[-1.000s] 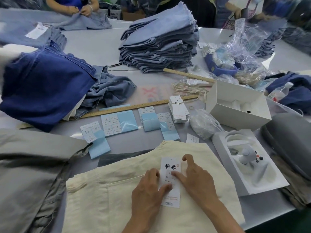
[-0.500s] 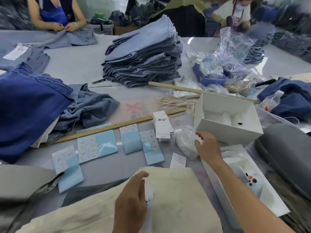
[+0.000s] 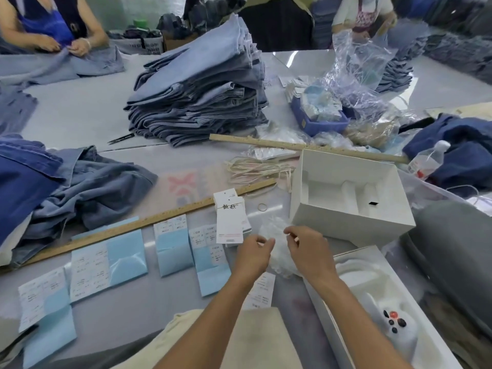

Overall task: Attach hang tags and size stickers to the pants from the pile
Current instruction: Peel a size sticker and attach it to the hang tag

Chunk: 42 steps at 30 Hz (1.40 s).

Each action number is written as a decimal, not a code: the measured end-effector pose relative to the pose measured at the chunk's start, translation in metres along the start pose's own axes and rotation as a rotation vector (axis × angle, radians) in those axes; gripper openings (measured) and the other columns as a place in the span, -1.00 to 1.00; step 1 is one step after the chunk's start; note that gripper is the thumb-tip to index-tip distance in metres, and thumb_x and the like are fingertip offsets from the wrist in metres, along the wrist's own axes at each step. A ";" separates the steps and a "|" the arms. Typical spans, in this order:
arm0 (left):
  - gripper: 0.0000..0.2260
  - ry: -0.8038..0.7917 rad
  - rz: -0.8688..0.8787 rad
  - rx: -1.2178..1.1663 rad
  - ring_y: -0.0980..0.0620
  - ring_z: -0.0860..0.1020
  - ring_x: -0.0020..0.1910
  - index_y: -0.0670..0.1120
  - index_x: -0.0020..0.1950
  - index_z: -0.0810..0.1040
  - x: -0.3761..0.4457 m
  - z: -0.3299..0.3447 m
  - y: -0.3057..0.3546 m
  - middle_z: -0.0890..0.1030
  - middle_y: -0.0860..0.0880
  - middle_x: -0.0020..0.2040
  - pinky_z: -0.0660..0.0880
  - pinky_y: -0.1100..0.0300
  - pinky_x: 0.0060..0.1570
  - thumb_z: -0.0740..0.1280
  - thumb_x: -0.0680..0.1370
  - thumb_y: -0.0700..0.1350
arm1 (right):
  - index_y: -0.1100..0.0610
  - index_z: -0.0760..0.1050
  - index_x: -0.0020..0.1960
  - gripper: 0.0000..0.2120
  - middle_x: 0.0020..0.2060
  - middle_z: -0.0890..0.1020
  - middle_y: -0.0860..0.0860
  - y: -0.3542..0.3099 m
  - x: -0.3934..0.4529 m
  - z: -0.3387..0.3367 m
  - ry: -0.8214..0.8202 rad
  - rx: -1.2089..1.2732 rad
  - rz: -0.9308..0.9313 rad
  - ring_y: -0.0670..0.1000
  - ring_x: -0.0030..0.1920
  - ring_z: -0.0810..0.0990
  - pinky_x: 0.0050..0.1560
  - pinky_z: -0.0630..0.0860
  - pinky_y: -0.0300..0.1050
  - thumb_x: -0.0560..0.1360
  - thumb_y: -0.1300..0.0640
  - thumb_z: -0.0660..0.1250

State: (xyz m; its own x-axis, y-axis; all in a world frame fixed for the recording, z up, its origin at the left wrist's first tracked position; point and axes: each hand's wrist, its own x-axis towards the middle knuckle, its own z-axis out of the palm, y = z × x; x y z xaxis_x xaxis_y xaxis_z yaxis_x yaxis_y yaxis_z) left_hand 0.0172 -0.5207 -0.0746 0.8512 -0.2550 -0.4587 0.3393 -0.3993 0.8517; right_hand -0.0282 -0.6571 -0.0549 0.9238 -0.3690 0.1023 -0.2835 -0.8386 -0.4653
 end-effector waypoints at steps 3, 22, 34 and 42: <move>-0.78 0.019 -0.008 0.026 -0.12 0.64 0.07 -0.05 0.10 0.55 0.015 0.013 0.001 0.65 -0.09 0.06 0.59 -0.13 0.16 0.33 0.63 0.08 | 0.09 0.63 0.23 -0.77 0.04 0.64 0.02 0.001 0.030 -0.006 0.070 0.074 -0.039 0.06 0.03 0.60 0.05 0.52 -0.06 0.60 0.19 0.34; -0.85 0.022 -0.014 -0.060 0.03 0.63 -0.22 -0.10 0.01 0.49 0.027 0.028 -0.005 0.69 -0.10 -0.11 0.61 -0.01 -0.05 0.34 0.64 -0.03 | 0.12 0.68 -0.07 -0.80 -0.11 0.69 0.02 -0.004 0.071 -0.005 -0.128 -0.060 -0.088 0.05 -0.10 0.61 -0.01 0.57 0.06 0.61 0.05 0.34; -0.84 0.045 0.493 -0.244 0.03 0.67 -0.08 -0.01 0.09 0.63 -0.096 -0.080 0.011 0.69 0.01 -0.09 0.63 0.18 -0.21 0.50 0.53 -0.06 | 0.12 0.67 -0.13 -0.87 -0.33 0.64 0.08 -0.081 -0.042 -0.047 -0.362 1.057 0.063 -0.01 -0.32 0.54 -0.26 0.52 -0.19 0.49 0.06 0.48; -0.92 0.114 0.474 -0.270 0.05 0.59 -0.24 -0.02 -0.13 0.63 -0.170 -0.151 -0.042 0.64 -0.06 -0.19 0.54 0.24 -0.29 0.49 0.55 -0.12 | 0.15 0.64 -0.18 -0.85 -0.36 0.61 0.08 -0.137 -0.120 -0.033 -0.499 1.144 0.080 -0.01 -0.34 0.51 -0.30 0.48 -0.20 0.40 0.08 0.55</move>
State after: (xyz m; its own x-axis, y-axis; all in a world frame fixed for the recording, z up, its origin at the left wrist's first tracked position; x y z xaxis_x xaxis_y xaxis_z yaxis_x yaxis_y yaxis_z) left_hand -0.0817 -0.3275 0.0061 0.9684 -0.2494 0.0082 -0.0138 -0.0204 0.9997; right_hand -0.1090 -0.5107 0.0259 0.9819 -0.0006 -0.1893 -0.1883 0.1005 -0.9770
